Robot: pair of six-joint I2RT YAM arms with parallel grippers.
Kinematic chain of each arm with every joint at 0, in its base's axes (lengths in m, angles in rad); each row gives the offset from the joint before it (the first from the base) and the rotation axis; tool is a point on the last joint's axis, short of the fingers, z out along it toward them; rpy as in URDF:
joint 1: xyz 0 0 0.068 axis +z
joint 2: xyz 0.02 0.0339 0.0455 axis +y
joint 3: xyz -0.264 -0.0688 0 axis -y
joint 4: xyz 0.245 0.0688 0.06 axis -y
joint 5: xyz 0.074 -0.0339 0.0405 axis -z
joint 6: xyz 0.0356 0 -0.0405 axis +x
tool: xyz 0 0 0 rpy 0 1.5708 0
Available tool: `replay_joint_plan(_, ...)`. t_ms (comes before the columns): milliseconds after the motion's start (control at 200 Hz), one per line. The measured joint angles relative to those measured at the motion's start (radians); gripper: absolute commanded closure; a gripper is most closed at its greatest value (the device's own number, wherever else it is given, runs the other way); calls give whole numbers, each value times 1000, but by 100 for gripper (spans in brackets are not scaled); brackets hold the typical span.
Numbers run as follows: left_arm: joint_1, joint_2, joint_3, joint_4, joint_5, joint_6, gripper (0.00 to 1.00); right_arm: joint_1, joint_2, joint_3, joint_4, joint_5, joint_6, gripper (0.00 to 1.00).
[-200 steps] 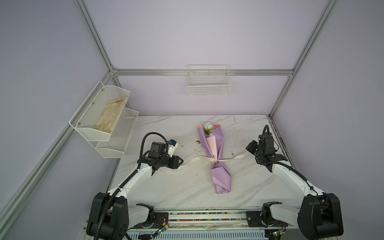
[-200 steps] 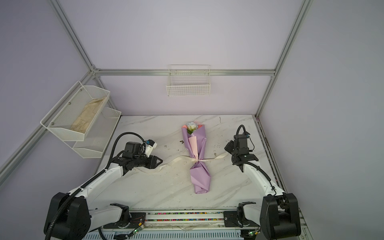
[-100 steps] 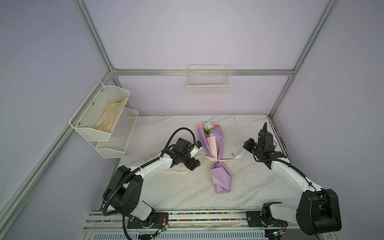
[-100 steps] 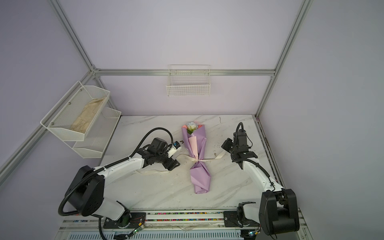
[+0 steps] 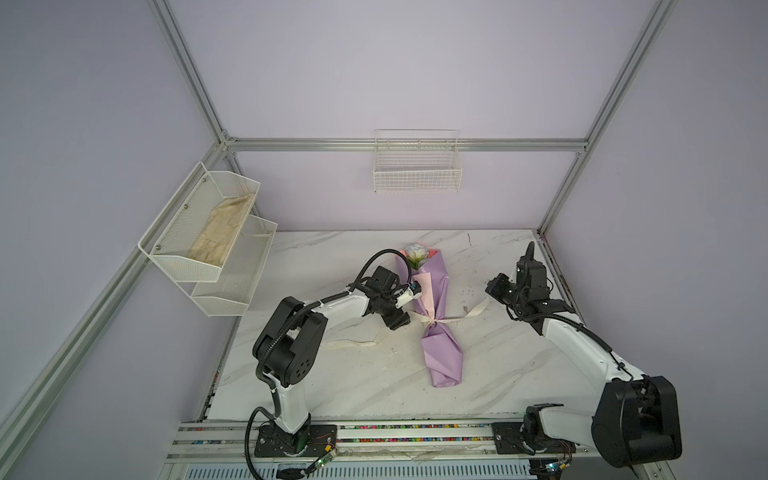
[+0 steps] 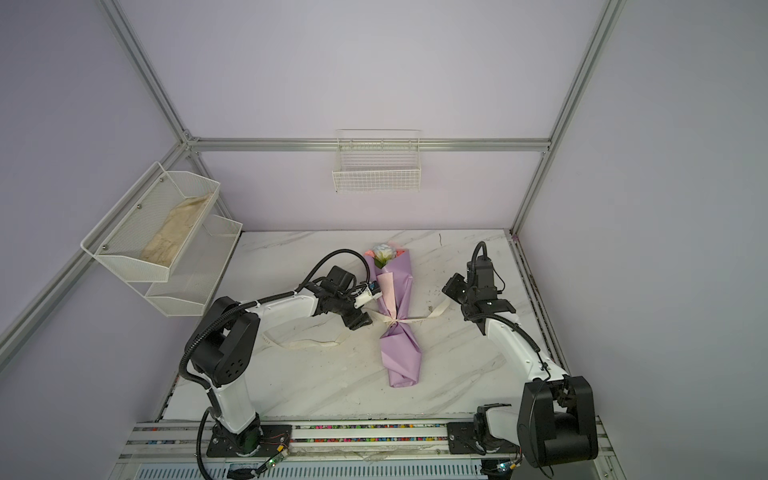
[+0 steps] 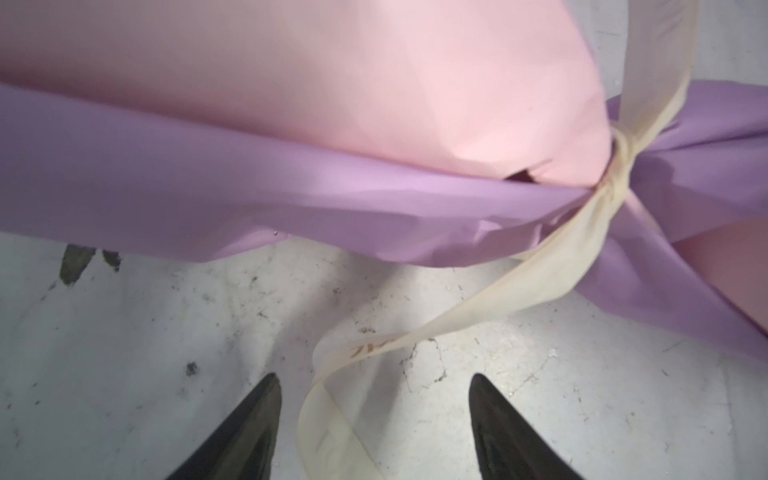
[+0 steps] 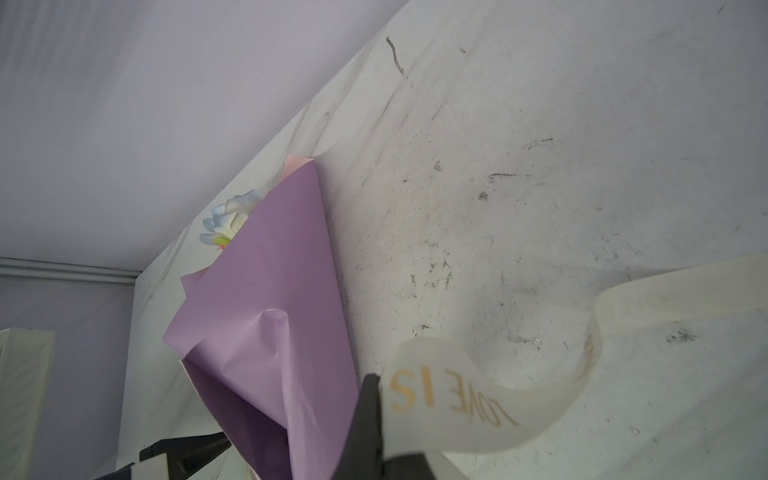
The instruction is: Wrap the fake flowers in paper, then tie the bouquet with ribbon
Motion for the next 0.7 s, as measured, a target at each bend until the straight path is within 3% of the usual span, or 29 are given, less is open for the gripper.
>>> replay_joint_plan(85,-1,22,21,-10,31,16,50,0,12,0,-6,0,10,100)
replay_joint_plan(230,-1,41,27,-32,71,14,100,0,21,0,-26,16,26,100)
replay_joint_plan(530,26,30,13,-13,82,-198,100,-11,-32,37,-136,277,59,100)
replay_joint_plan(570,31,19,-3,5,85,-215,92,-12,-46,37,-143,294,55,100)
replay_joint_plan(625,35,-2,-32,29,85,-223,60,-16,-61,37,-143,298,48,100)
replay_joint_plan(700,26,-27,-62,51,74,-222,53,-17,-63,38,-139,279,36,100)
